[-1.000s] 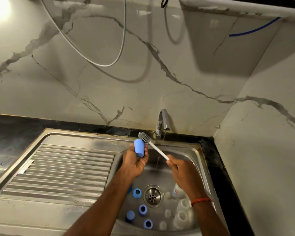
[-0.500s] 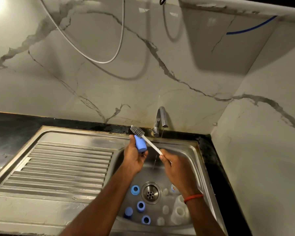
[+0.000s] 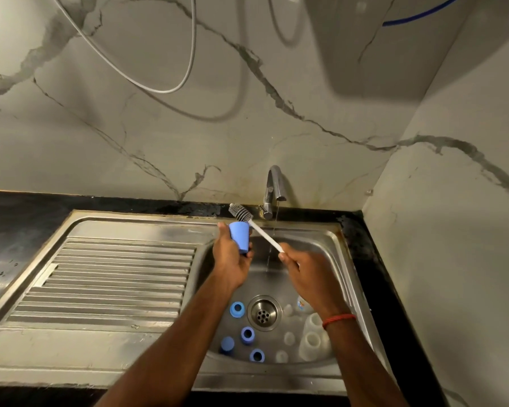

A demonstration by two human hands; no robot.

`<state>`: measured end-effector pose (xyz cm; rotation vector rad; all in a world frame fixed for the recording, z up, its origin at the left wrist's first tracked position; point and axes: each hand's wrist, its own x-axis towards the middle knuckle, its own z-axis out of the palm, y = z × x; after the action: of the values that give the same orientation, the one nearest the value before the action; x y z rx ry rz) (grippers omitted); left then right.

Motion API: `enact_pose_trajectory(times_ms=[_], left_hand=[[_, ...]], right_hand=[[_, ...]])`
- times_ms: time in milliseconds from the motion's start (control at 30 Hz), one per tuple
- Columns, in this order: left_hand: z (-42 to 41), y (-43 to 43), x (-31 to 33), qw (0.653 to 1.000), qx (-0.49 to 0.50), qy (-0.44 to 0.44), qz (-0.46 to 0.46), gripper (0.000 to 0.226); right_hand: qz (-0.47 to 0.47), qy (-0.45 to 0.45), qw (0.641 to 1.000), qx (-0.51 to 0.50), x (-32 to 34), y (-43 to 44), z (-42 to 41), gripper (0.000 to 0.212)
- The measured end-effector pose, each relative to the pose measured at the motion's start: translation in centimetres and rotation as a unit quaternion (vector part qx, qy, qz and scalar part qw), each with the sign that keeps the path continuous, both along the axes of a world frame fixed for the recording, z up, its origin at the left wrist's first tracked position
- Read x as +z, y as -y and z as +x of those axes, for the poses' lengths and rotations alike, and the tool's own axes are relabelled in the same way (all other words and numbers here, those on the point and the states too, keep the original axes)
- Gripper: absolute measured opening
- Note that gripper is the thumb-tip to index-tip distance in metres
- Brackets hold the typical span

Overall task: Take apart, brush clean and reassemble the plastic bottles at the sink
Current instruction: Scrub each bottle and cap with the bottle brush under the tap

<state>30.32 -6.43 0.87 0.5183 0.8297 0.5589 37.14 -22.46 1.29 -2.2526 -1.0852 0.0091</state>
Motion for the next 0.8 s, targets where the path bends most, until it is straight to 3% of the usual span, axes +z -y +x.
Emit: enact_pose_trajectory(times_ms=[233, 467, 800], left_hand=[[-0.9, 0.0, -0.2, 1.0, 0.003, 0.02, 0.008, 0.076], [-0.2, 1.1, -0.8, 0.999, 0.004, 0.001, 0.037, 0.067], [1.7, 2.3, -2.7, 0.997, 0.079, 0.0, -0.015, 0.059]], right_hand=[[0.067, -0.083, 0.994, 0.032, -1.0, 2.0, -0.3, 0.03], [0.097, -0.1, 0.99, -0.022, -1.9, 2.1, -0.1, 0.032], [0.07, -0.104, 0.991, 0.043, -4.0, 3.6, 1.2, 0.03]])
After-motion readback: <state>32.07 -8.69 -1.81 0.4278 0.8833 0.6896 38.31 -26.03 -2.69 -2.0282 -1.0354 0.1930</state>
